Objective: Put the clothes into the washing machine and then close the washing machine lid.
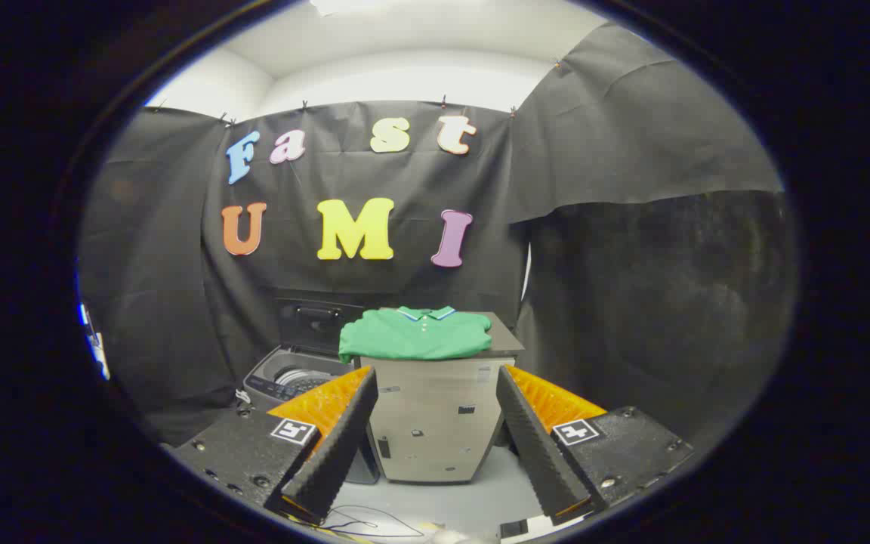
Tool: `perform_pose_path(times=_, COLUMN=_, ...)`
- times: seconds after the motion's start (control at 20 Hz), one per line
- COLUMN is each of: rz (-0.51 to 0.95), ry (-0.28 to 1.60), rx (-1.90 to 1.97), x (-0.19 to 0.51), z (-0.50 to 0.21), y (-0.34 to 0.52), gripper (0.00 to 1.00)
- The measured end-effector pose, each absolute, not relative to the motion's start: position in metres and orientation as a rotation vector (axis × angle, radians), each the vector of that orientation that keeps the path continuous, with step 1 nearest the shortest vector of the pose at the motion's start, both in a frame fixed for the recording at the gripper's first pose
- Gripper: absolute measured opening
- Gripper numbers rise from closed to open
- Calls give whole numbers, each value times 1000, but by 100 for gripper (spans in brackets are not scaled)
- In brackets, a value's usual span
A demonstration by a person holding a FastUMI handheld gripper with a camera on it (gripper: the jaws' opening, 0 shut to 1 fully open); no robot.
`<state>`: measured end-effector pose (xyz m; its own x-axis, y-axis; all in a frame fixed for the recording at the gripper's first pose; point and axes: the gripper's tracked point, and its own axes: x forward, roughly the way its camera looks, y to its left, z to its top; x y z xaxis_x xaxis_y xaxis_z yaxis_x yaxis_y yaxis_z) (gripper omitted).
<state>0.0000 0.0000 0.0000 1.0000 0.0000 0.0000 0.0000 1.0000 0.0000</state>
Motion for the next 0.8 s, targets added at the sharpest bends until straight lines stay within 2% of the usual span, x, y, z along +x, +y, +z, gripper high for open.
perform_pose_path(times=0.8, rz=-4, ry=-26, rx=-33, x=11, z=-5, y=14, gripper=99)
